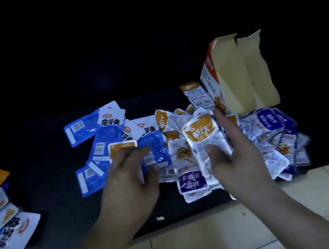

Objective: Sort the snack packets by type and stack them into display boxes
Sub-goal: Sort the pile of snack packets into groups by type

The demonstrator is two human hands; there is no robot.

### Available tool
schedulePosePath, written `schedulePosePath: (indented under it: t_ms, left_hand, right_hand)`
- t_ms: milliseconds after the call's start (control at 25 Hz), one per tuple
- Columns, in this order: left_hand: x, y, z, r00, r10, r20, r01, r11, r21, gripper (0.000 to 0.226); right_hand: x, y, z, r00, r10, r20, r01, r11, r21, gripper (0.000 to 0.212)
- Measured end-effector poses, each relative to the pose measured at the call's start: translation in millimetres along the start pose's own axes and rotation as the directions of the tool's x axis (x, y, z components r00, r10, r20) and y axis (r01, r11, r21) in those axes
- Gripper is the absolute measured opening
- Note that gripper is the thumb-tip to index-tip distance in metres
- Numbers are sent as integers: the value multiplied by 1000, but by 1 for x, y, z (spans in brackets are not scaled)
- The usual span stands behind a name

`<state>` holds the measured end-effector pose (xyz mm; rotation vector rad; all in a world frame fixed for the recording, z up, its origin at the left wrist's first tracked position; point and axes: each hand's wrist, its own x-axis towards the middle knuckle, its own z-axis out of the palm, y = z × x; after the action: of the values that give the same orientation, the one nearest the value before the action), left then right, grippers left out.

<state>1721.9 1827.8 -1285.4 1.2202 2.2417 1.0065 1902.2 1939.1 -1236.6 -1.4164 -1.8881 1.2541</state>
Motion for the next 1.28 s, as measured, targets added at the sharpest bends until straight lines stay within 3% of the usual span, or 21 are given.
schedulePosePath:
  t_ms: [80, 160, 240, 320, 440, 520, 640, 720, 840, 880, 960, 1000, 1040, 1080, 1160, 1200, 1280]
  left_hand:
    - [4, -19, -7, 999, 1, -39, 13, 936, 352, 63]
    - [8, -25, -12, 986, -170, -4, 153, 880, 449, 87]
    - [6, -33, -11, 974, -228, -2, 206, 877, 435, 93]
    - [3, -44, -15, 987, -153, -43, 157, 908, 389, 80]
    - [2, -40, -31, 977, -155, -150, 156, 988, -2, 53]
    - [3, -22, -38, 953, -273, -132, 223, 925, -307, 56]
    - [12, 0, -27, 936, -351, -18, 277, 769, -576, 62]
    - [22, 22, -8, 944, -315, 100, 307, 722, -620, 51]
    - [35, 53, 19, 942, -228, 248, 333, 733, -592, 34]
    - [36, 55, 25, 951, -157, 265, 283, 786, -550, 26]
    - [40, 37, 24, 987, 115, 116, -84, 965, -248, 18]
    - [44, 16, 20, 964, 260, 60, -263, 963, 55, 22]
    - [47, -4, 14, 941, 327, 85, -337, 887, 315, 35]
    - [50, -22, 7, 946, 276, 167, -323, 816, 479, 50]
    - [51, -53, -2, 942, 80, 325, -276, 734, 620, 64]
    - [47, -66, -3, 936, 38, 349, -265, 731, 629, 65]
    - [37, -86, -9, 953, 90, 290, -261, 729, 632, 64]
  right_hand:
    - [16, 10, -7, 992, -118, 51, 129, 933, -337, 69]
    - [28, 21, -2, 986, -165, 41, 149, 723, -674, 68]
    - [34, 27, 8, 973, -229, -38, 102, 567, -817, 72]
    - [39, 26, 13, 949, -313, -48, 114, 480, -870, 75]
    - [40, 29, 19, 916, -397, 63, 241, 417, -876, 59]
    - [41, 35, 21, 909, -404, 105, 281, 407, -869, 45]
    - [37, 38, 11, 874, -477, 100, 357, 488, -796, 34]
    - [30, 29, 4, 848, -527, 46, 424, 626, -655, 42]
    - [15, 16, 7, 870, -490, 56, 473, 796, -378, 55]
    - [12, 20, 12, 877, -466, 113, 477, 819, -319, 57]
    - [10, 36, 24, 892, -373, 256, 442, 837, -322, 59]
    - [10, 44, 29, 895, -328, 302, 433, 803, -410, 59]
    - [12, 50, 33, 893, -309, 327, 445, 719, -534, 60]
    - [13, 53, 39, 892, -294, 344, 451, 616, -645, 64]
    - [16, 49, 54, 911, -248, 328, 410, 481, -775, 69]
    - [17, 45, 61, 923, -242, 299, 380, 454, -806, 70]
    - [19, 44, 69, 938, -244, 247, 333, 433, -838, 72]
